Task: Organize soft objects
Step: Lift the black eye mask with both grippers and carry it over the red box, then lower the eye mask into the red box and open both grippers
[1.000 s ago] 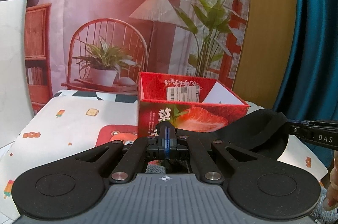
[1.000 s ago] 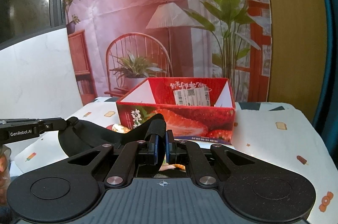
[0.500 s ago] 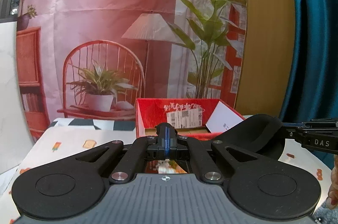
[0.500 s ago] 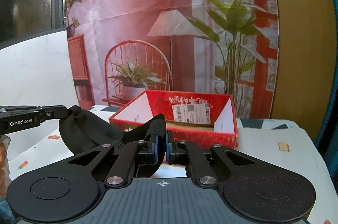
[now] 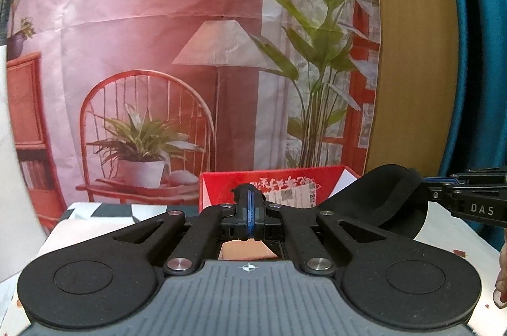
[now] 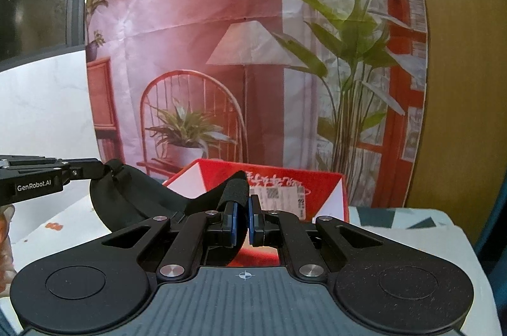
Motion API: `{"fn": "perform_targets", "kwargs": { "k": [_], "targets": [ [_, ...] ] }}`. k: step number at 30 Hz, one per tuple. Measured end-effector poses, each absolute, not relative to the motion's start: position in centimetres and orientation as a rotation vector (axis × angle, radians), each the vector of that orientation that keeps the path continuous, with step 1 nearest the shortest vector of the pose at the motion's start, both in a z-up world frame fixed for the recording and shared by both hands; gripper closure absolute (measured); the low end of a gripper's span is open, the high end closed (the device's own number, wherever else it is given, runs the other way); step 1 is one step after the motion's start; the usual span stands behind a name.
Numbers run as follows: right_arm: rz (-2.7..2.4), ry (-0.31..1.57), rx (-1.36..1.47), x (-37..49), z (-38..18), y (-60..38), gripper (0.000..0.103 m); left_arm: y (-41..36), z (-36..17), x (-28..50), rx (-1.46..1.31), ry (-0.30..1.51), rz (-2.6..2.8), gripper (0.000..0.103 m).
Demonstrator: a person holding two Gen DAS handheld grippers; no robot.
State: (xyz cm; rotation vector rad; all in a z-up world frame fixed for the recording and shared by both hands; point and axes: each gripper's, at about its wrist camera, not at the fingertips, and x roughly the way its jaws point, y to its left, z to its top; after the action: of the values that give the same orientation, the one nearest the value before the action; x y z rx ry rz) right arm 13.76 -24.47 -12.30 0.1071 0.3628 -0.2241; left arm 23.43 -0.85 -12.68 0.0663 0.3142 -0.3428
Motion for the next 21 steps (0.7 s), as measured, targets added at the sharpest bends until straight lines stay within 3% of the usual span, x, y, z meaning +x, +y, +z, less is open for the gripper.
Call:
{"fn": "perform_targets", "kwargs": {
  "k": [10, 21],
  "targets": [
    [-0.254, 0.433, 0.115, 20.5, -13.6, -29.0, 0.097, -4.9, -13.8, 30.4, 0.162, 0.372, -0.364, 0.102],
    [-0.256, 0.626, 0.171, 26.7, -18.7, -32.4, 0.097, -6.5, -18.0, 37.5, 0.159, 0.642, -0.404, 0.102]
  ]
}}
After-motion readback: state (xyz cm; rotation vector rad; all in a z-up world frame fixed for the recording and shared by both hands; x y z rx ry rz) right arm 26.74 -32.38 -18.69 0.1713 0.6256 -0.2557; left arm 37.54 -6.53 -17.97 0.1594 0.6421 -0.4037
